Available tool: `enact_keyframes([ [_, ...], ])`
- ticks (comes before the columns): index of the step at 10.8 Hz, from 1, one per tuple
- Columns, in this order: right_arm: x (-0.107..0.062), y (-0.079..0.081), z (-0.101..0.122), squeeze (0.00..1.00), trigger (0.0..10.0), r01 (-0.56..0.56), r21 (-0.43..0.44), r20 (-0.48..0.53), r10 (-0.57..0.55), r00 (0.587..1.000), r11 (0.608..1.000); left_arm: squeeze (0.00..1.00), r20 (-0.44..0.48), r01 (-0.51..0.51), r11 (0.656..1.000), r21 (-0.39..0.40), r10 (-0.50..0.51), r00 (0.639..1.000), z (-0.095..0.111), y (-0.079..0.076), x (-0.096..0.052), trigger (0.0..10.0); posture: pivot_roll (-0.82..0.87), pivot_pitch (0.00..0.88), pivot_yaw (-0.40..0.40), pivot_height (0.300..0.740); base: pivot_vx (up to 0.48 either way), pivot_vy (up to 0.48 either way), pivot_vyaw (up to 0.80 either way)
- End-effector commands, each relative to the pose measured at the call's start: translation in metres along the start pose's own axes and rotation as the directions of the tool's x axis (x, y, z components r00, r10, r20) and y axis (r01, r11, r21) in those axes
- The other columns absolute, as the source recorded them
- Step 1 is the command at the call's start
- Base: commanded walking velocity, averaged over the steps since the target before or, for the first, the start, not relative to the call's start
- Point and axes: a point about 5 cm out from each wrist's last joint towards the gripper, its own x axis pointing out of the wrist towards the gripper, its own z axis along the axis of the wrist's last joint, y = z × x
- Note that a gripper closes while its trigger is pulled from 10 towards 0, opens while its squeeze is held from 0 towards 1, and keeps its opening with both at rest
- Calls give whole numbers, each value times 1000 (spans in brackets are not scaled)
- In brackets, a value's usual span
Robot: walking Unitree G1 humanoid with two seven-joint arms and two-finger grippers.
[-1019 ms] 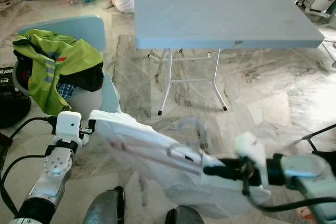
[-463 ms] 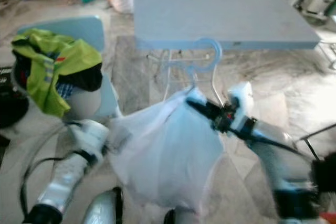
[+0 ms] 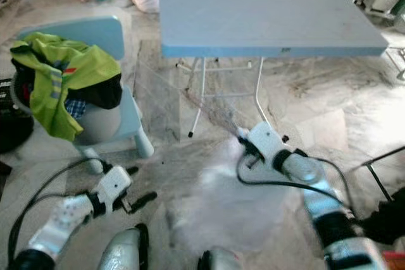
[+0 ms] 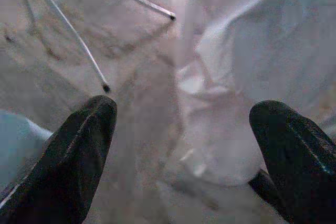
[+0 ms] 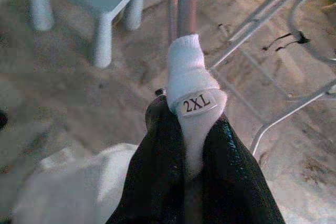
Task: Hang hanger
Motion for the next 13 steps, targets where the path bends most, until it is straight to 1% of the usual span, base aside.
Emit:
enact_keyframes([
  [1, -4, 7, 0, 0, 10000, -135, -92, -2, 135, 991, 987, 1000, 41, 0, 998, 60, -2, 999, 11, 2, 2, 10000, 46, 123, -113, 740, 0, 0, 0],
  [2, -7, 17, -4, 0, 10000, -236, -138, -33, 234, 972, 962, 1000, 62, -5, 996, 86, 0, 998, 17, 4, 2, 10000, 45, 127, -115, 740, 0, 0, 0],
  [3, -10, 26, -12, 0, 10000, -346, -177, -73, 339, 938, 921, 1000, 79, -2, 992, 123, -8, 997, 24, 3, 3, 10000, 44, 138, -117, 740, 0, 0, 0],
  [4, -11, 32, -12, 0, 10000, -455, -173, -73, 449, 891, 874, 188, 84, 16, 990, 142, -28, 996, 28, 0, 5, 10000, 42, 155, -119, 740, 0, 0, 0],
  [5, -14, 32, -11, 0, 10000, -511, -188, -76, 506, 859, 839, 0, 102, 41, 984, 174, -60, 993, 31, -4, 4, 10000, 43, 172, -119, 740, 0, 0, 0],
  [6, -12, 27, -1, 0, 10000, -560, -228, -69, 561, 825, 796, 0, 77, 150, 970, 191, -168, 983, 26, -11, -2, 10000, 43, 180, -118, 740, 0, 0, 0],
  [7, -8, 25, 4, 0, 10000, -556, -260, -58, 562, 825, 789, 0, 30, 188, 961, 201, -198, 980, 22, -10, -4, 10000, 38, 172, -114, 740, 0, 0, 0],
  [8, -8, 28, 12, 0, 10000, -600, -255, -26, 615, 788, 758, 0, 6, 219, 960, 176, -224, 975, 19, -6, -7, 10000, 41, 167, -110, 740, 0, 0, 0],
  [9, -7, 30, 19, 0, 10000, -617, -254, 16, 641, 768, 745, 0, -5, 252, 951, 181, -255, 967, 22, -1, -6, 10000, 43, 163, -103, 740, 0, 0, 0],
  [10, -8, 32, 20, 0, 10000, -644, -264, 25, 672, 740, 718, 0, -1, 285, 938, 196, -290, 957, 26, 1, -5, 10000, 39, 166, -101, 740, 0, 0, 0],
  [11, -10, 33, 19, 0, 10000, -656, -264, 20, 684, 729, 707, 0, 0, 294, 936, 193, -299, 954, 27, 2, -4, 10000, 37, 166, -100, 740, 0, 0, 0],
  [12, -13, 33, 15, 0, 10000, -665, -271, 1, 691, 723, 696, 0, 2, 300, 934, 196, -306, 952, 34, 13, 4, 0, 29, 164, -96, 740, 0, 0, 0],
  [13, -13, 34, 17, 0, 10000, -661, -255, 22, 688, 725, 705, 0, -25, 318, 930, 186, -319, 947, 33, 16, 7, 0, 22, 161, -91, 740, 0, 0, 0],
])
